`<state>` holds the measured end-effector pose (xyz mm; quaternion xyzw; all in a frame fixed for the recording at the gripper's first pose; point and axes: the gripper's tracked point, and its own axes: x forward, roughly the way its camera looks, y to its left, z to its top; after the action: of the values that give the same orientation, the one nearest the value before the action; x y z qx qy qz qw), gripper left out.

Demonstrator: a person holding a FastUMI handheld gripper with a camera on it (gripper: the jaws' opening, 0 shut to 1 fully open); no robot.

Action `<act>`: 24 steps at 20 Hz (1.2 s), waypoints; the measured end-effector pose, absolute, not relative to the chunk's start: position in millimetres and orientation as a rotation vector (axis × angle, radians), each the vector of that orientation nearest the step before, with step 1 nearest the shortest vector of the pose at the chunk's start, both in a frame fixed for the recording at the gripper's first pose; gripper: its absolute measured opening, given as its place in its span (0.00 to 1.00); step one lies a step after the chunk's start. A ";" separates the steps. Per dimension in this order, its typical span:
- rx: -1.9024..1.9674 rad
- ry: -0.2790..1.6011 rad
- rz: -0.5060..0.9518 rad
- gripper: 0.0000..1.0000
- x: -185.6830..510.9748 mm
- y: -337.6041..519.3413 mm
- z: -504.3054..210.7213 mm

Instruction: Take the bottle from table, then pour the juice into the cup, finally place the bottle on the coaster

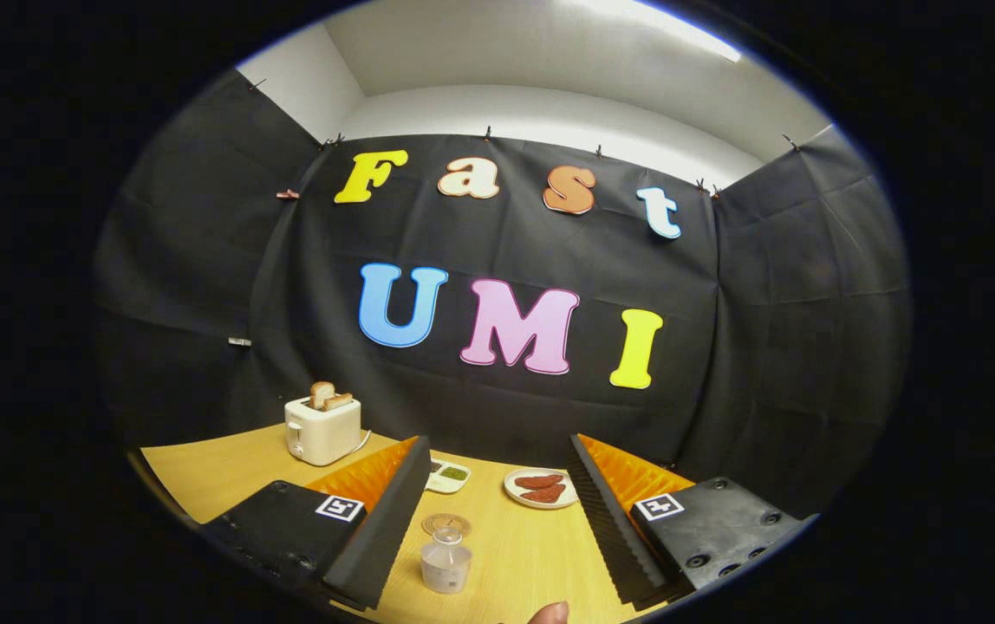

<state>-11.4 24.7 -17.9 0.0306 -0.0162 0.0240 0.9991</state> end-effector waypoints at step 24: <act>0.138 0.143 0.099 0.97 24.3 88.1 -249.2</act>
<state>24.3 88.1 -249.2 0.0687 0.0713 0.0494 0.9939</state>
